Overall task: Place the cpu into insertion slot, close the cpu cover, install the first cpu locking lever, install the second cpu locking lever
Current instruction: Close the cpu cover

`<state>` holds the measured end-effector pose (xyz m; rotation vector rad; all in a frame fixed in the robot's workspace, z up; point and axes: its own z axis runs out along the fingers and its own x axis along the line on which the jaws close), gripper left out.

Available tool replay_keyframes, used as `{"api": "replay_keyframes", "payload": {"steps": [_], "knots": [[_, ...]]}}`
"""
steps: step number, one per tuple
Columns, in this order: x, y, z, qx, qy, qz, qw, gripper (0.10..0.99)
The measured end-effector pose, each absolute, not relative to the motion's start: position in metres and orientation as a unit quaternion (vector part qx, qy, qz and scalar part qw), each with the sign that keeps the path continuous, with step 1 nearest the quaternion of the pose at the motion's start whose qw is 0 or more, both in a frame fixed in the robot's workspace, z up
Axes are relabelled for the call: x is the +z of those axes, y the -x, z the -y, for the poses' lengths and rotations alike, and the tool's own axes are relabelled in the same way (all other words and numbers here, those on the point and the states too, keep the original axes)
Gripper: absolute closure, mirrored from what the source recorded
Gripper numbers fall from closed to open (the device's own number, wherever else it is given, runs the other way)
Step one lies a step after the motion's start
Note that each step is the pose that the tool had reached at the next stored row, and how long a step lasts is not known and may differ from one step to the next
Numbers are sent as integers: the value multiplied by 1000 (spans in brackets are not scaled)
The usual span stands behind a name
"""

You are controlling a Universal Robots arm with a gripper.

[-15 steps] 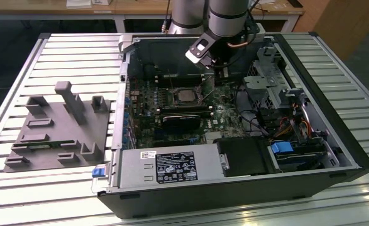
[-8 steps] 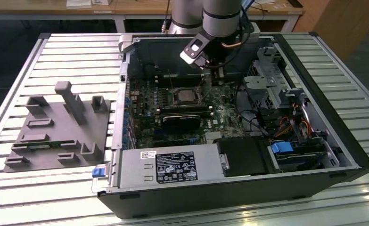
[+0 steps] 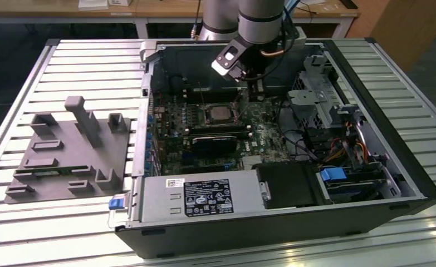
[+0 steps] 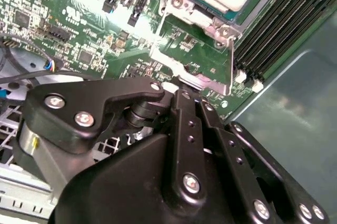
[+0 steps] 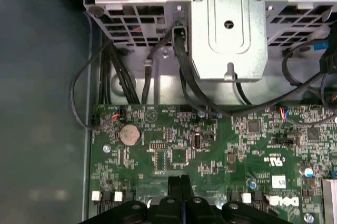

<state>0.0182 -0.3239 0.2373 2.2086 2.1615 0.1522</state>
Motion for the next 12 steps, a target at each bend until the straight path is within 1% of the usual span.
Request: {"api": "replay_keyframes", "payload": {"steps": [8,10,12], "knots": [[235,-18,324,13,-715,-699,-11,980],[235,-18,324,5,-715,-699,-18,980],[234,-18,324,2,-715,-699,-21,980]]}}
